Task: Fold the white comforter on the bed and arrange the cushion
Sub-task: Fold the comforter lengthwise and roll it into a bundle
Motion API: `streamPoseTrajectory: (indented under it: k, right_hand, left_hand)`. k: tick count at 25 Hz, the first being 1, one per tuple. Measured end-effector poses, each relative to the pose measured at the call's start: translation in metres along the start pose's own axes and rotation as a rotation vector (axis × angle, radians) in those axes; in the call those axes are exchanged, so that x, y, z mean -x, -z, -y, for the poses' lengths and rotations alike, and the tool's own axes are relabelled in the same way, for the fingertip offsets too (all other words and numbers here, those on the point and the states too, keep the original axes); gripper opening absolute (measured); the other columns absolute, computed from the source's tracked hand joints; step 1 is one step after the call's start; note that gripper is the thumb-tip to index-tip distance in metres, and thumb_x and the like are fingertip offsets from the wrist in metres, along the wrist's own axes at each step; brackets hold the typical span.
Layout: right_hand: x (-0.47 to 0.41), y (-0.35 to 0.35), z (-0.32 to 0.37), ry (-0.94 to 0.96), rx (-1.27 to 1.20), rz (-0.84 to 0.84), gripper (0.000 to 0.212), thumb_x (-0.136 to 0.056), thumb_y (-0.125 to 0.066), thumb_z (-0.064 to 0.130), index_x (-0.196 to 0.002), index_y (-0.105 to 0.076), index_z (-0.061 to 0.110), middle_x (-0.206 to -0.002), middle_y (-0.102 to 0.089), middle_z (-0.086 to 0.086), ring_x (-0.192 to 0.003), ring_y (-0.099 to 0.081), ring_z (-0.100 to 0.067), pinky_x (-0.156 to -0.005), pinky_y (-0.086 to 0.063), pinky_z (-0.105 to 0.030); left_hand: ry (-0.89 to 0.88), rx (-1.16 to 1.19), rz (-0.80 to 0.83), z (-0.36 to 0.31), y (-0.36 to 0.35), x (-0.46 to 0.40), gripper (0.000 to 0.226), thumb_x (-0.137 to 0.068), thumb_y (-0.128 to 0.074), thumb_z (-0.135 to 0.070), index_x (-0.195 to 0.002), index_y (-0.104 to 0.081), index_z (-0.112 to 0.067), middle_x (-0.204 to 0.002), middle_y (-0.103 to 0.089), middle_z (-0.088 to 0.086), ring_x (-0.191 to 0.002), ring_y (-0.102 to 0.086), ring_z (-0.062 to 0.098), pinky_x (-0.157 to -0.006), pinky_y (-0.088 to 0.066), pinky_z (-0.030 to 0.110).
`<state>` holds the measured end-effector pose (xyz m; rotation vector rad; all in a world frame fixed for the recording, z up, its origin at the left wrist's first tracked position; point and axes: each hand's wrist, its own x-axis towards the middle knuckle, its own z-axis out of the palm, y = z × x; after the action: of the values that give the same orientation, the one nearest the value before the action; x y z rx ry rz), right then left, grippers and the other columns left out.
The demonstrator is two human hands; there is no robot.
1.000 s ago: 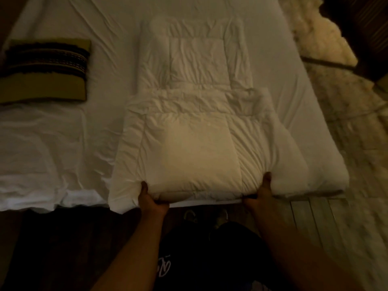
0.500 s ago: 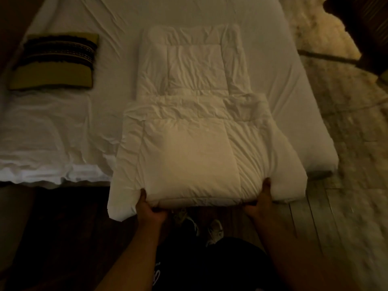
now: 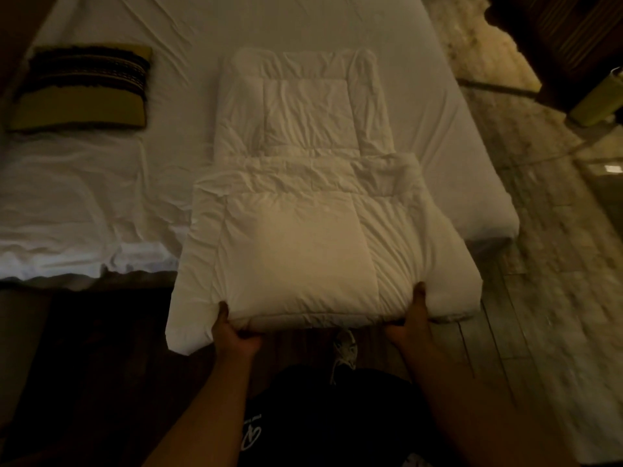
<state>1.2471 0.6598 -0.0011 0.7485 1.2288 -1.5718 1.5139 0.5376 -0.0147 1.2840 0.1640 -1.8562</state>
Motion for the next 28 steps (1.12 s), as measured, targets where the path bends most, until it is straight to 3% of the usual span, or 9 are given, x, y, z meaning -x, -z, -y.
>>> streamPoseTrajectory:
  k: [4,9,11,13,14,16,18,24,28]
  right_hand:
    - [0.009,0.023,-0.034,-0.001,-0.085,0.025,0.083,-0.075,-0.063,0.072,-0.139,-0.046,0.022,-0.136,-0.055,-0.013,-0.122,-0.053,-0.037,-0.098,-0.045,-0.057]
    - [0.030,0.053,-0.057,-0.001,-0.016,-0.063,0.091,-0.069,-0.066,0.075,-0.141,-0.046,0.023,-0.140,-0.054,-0.013,-0.123,-0.053,-0.037,-0.102,-0.044,-0.056]
    - [0.051,0.062,-0.061,0.021,0.000,-0.069,0.094,-0.069,-0.068,0.074,-0.144,-0.044,0.024,-0.142,-0.052,-0.014,-0.122,-0.054,-0.035,-0.095,-0.050,-0.050]
    - [0.054,0.073,-0.062,-0.058,-0.147,-0.036,0.087,-0.077,-0.073,0.059,-0.148,-0.038,0.022,-0.145,-0.049,-0.013,-0.125,-0.052,-0.035,-0.091,-0.052,-0.032]
    - [0.062,0.069,-0.059,-0.022,-0.160,-0.113,0.079,-0.084,-0.070,0.051,-0.148,-0.035,0.019,-0.144,-0.048,-0.011,-0.123,-0.053,-0.035,-0.093,-0.049,-0.026]
    - [0.073,0.081,-0.059,-0.018,-0.039,-0.142,0.070,-0.091,-0.052,0.061,-0.145,-0.039,0.019,-0.136,-0.051,-0.010,-0.101,-0.057,-0.031,-0.093,-0.045,-0.037]
    - [0.074,0.106,-0.061,-0.009,0.106,-0.105,0.078,-0.086,-0.049,0.070,-0.146,-0.040,0.020,-0.141,-0.050,-0.010,-0.090,-0.056,-0.029,-0.090,-0.045,-0.047]
    - [0.063,0.175,-0.052,-0.097,0.032,-0.069,0.114,-0.047,-0.080,0.078,-0.143,-0.046,0.027,-0.140,-0.054,-0.011,-0.122,-0.055,-0.039,-0.100,-0.043,-0.062]
    - [0.085,0.191,-0.049,-0.098,0.018,-0.042,0.106,-0.054,-0.078,0.072,-0.142,-0.045,0.023,-0.138,-0.054,-0.012,-0.125,-0.052,-0.037,-0.105,-0.040,-0.060]
  left_hand:
    - [0.019,0.028,0.018,-0.013,0.036,0.010,0.035,-0.096,-0.049,-0.044,-0.115,-0.065,-0.019,-0.093,-0.077,0.009,-0.102,-0.061,0.031,-0.085,-0.047,0.046]
    - [0.069,0.051,0.023,-0.009,0.079,0.026,0.050,-0.091,-0.056,-0.046,-0.132,-0.060,-0.019,-0.128,-0.066,0.012,-0.119,-0.056,0.033,-0.089,-0.047,0.049]
    - [0.070,0.035,0.013,-0.001,0.091,0.036,0.050,-0.091,-0.056,-0.047,-0.132,-0.060,-0.019,-0.127,-0.065,0.012,-0.117,-0.057,0.034,-0.090,-0.047,0.051]
    - [0.044,0.019,-0.027,0.007,0.106,0.043,0.051,-0.091,-0.057,-0.048,-0.133,-0.059,-0.020,-0.130,-0.064,0.013,-0.122,-0.055,0.036,-0.098,-0.045,0.053]
    - [0.035,0.012,-0.037,0.011,0.111,0.048,0.053,-0.090,-0.057,-0.048,-0.135,-0.058,-0.020,-0.132,-0.063,0.014,-0.125,-0.053,0.036,-0.102,-0.043,0.054]
    - [0.020,0.002,-0.050,0.019,0.118,0.062,0.054,-0.089,-0.058,-0.049,-0.135,-0.058,-0.019,-0.132,-0.062,0.015,-0.123,-0.054,0.037,-0.101,-0.043,0.054]
    - [0.011,0.026,-0.071,0.031,0.124,0.080,0.050,-0.091,-0.056,-0.047,-0.133,-0.059,-0.019,-0.124,-0.065,0.014,-0.114,-0.058,0.035,-0.091,-0.048,0.051]
    - [-0.025,0.003,-0.097,0.068,0.133,0.128,0.046,-0.093,-0.052,-0.047,-0.127,-0.061,-0.017,-0.106,-0.073,0.011,-0.103,-0.062,0.033,-0.075,-0.050,0.045]
    - [-0.036,0.017,-0.136,0.089,0.145,0.152,0.044,-0.092,-0.052,-0.051,-0.122,-0.063,-0.022,-0.114,-0.069,0.010,-0.105,-0.061,0.034,-0.073,-0.050,0.045]
